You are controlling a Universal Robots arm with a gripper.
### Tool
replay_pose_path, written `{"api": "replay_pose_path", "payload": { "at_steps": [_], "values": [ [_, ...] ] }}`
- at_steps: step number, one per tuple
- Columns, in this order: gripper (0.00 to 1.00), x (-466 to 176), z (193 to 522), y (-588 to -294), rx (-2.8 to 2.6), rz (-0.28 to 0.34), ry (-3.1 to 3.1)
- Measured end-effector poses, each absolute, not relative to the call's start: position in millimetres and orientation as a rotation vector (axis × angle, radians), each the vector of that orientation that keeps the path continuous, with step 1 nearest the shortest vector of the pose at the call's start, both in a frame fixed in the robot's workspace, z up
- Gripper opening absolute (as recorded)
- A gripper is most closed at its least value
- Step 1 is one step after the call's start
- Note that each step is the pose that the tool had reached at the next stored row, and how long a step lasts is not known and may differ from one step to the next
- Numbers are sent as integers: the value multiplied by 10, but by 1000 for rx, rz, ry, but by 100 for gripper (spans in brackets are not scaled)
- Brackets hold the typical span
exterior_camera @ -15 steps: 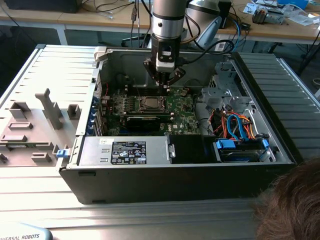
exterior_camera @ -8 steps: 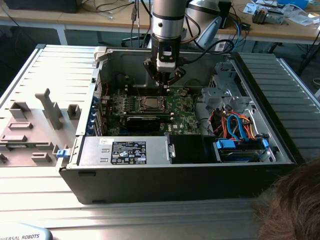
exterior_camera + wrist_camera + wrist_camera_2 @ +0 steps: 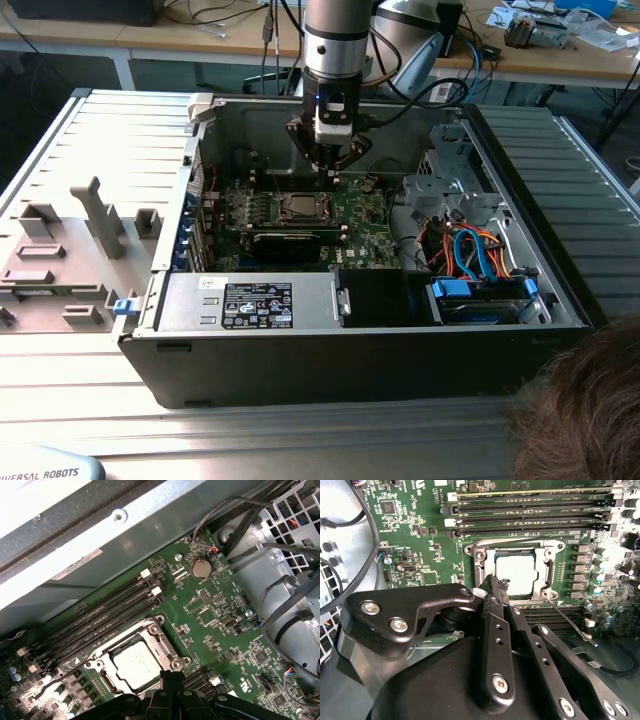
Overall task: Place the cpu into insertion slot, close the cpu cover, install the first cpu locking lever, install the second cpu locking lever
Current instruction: 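Install the first cpu locking lever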
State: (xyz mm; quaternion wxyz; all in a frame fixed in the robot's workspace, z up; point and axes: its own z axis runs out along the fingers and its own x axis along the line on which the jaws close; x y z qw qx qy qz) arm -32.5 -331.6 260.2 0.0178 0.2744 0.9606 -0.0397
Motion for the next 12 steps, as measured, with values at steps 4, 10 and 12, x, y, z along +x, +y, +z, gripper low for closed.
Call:
{"api": "replay_pose_path", "payload": {
  "at_steps": [4,10,12],
  "values": [
    [11,-325,2602,-3316,834,-123,2989],
    [11,-325,2602,-3316,811,-123,2995],
    [11,-325,2602,-3316,802,-122,2997]
  ]
}}
